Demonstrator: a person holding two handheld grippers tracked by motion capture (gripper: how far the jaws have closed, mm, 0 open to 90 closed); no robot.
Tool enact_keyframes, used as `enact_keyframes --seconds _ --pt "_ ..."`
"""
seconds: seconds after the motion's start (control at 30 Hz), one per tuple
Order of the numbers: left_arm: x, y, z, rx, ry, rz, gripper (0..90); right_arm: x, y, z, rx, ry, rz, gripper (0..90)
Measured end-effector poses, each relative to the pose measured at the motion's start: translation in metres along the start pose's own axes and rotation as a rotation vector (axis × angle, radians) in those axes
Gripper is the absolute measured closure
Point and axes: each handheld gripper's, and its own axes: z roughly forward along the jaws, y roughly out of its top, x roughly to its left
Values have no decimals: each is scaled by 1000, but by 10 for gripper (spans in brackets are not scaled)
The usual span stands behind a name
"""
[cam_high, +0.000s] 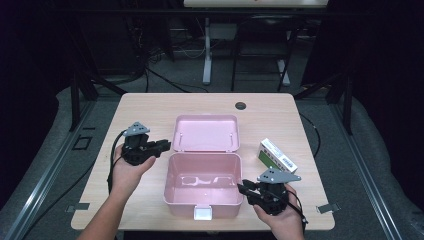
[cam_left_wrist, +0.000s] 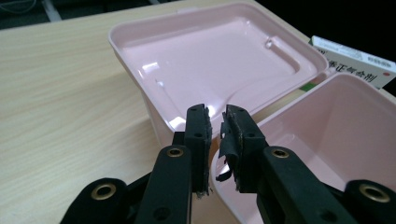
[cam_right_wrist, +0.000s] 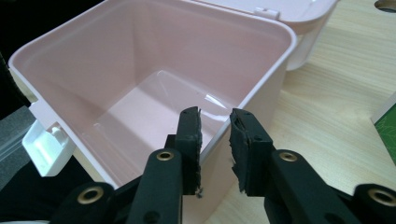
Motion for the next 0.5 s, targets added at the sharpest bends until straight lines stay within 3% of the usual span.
enact_keyframes --seconds 0.5 --pt "2 -25 11 30 -24 -37 801 1 0 1 -6 -7 -4 734"
